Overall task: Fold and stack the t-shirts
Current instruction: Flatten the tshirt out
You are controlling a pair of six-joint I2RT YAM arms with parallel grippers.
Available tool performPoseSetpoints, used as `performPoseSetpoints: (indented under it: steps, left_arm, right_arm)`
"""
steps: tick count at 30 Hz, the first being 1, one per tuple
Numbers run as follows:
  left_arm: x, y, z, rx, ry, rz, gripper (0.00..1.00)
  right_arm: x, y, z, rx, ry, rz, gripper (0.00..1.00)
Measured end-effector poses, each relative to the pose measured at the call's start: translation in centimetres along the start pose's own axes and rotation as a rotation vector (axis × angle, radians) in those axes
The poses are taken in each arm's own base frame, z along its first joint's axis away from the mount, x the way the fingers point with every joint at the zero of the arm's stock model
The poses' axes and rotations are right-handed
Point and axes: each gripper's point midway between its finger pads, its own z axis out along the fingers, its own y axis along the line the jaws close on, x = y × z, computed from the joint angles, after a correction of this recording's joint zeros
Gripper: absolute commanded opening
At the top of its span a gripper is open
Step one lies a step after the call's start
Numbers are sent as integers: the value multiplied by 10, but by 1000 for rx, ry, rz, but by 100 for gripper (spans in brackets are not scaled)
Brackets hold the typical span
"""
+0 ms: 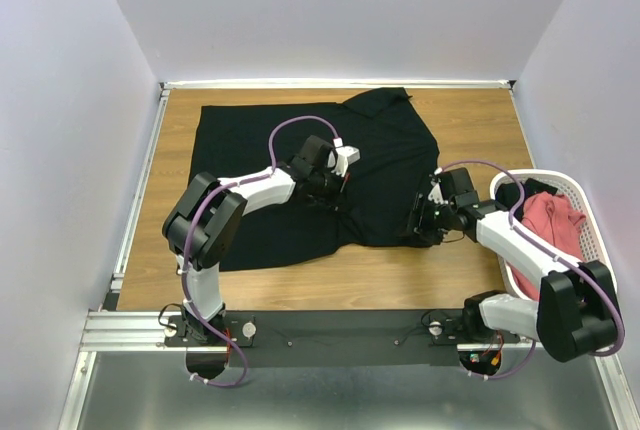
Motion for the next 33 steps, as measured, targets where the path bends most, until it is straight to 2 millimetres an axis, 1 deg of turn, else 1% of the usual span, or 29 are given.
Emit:
performPoseSetpoints:
  steps: [5,14,18,22,27,28,30,31,32,33]
  left_arm:
    - [-2,-2,0,12,-7,-7,0]
    - [-1,-2,1,13,-8,-10,0]
    - [-2,-3,1,15,-11,-9,0]
    - [-2,-3,1,15,-11,-12,0]
    - [-2,-3,1,15,-10,-12,0]
    - [-2,-3,1,15,-10,-12,0]
    - [-1,-2,1,15,-9,-13,0]
    - [-1,-2,1,14,-8,-13,0]
    - [-1,-2,1,14,-7,-14,0]
    - [-1,-2,2,14,-7,-14,0]
  right_arm:
    - [-5,2,8,-18,-17,10,61]
    - [-6,1,21,-32,-11,31,60]
    - [-7,4,22,-48,-14,34,57]
    - [-9,9,21,-68,-17,45,52]
    - [-12,17,16,-99,-32,57,47]
    - [-13,18,15,-102,-35,58,42]
    - [-14,19,14,-107,-40,62,35]
    - [-14,19,14,-107,-40,62,26]
    - [-14,19,14,-107,-40,63,20]
    - [-14,20,14,-108,-41,64,10]
